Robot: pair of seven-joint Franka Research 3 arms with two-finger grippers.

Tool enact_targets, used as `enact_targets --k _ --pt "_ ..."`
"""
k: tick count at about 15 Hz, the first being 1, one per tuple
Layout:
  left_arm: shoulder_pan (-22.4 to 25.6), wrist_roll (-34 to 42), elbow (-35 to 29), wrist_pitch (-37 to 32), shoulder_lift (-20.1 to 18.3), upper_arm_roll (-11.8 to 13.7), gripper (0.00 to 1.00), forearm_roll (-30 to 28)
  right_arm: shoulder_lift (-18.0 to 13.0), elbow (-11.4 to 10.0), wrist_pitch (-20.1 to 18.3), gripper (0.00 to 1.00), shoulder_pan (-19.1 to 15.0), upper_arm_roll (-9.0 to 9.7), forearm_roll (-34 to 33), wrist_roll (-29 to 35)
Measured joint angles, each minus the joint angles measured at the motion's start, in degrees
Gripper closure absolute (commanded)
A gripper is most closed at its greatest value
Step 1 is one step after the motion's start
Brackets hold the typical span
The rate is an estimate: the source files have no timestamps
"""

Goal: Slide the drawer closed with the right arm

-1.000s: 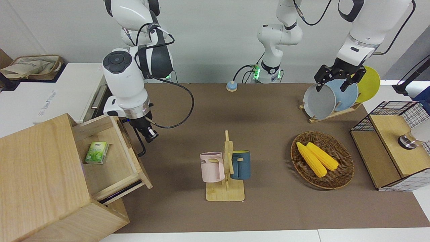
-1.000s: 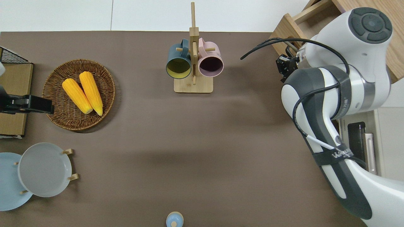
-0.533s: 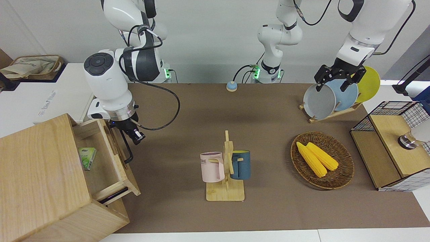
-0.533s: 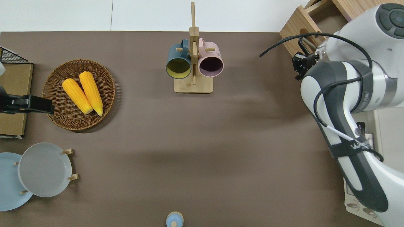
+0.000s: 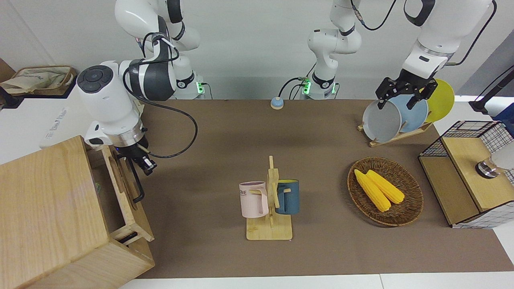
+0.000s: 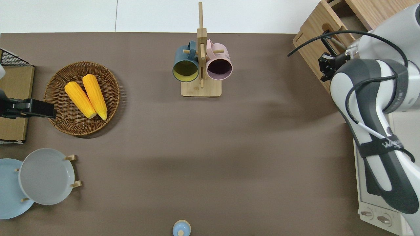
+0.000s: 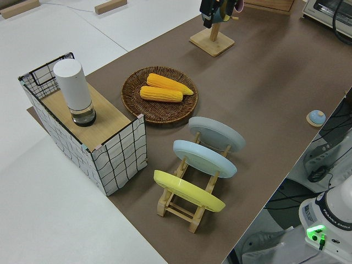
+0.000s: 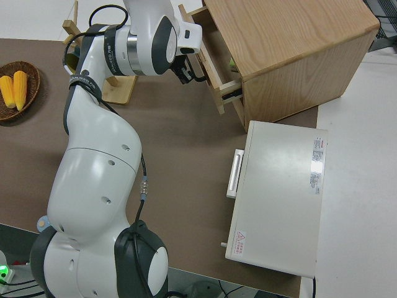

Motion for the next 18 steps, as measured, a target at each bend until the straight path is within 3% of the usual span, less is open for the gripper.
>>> enact_targets --k 13,18 --pt "0.0 0.0 0.0 0.0 0.0 0.0 0.00 0.0 0.2 0.0 0.7 1.000 -4.7 0.29 0.0 -9.5" --pt "0.0 0.0 0.0 0.0 0.0 0.0 0.00 0.0 0.2 0.0 0.7 1.000 -4.8 0.48 0.0 -10.2"
